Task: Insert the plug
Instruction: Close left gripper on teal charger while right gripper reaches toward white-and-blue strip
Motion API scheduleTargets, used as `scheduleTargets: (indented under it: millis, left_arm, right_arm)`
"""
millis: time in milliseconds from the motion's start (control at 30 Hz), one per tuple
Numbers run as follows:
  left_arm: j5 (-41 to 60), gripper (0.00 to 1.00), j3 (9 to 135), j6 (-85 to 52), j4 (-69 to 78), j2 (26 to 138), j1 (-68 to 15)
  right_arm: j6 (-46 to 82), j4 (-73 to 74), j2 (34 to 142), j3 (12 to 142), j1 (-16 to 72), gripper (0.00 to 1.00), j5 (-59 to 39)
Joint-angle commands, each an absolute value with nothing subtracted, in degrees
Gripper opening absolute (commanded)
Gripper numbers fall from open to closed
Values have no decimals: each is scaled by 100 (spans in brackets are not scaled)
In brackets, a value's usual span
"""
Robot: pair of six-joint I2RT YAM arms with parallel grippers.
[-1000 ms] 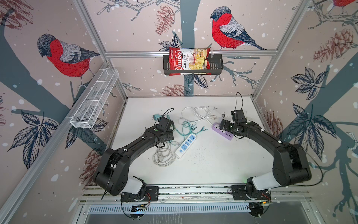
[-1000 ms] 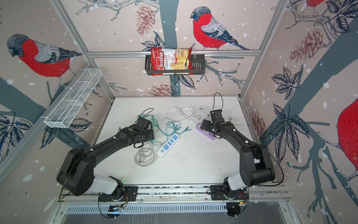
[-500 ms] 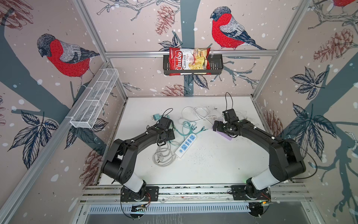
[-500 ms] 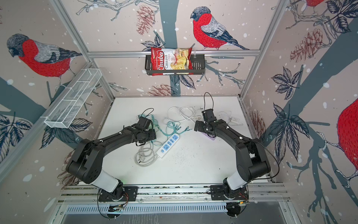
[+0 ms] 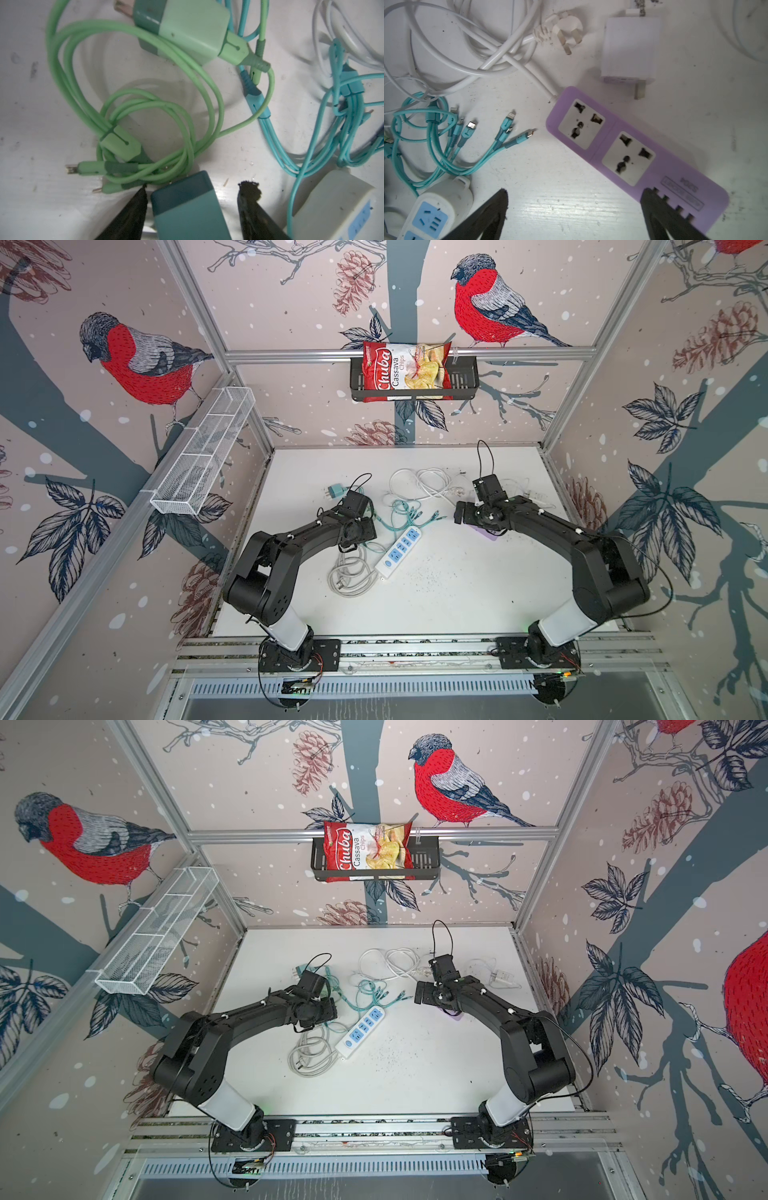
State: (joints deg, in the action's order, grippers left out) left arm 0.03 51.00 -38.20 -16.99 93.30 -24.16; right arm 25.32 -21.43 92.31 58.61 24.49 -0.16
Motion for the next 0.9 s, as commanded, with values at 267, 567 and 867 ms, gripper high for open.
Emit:
scheduleTargets:
  millis: [267,567,867]
  left_arm:
    - [197,60,4991,-3888,-1332,9551,-2400]
    - [307,57,4801,-3739,-1178,9451,-2408]
    - [417,55,4688,-3544,-955,9401,-2406]
  right_arm:
    - [3437,-2290,10291,6967,3687,94,-38]
    - [4147,-2422,11168,7785,4490,95,301]
    - [4771,-2628,11424,7555,4815,94,563]
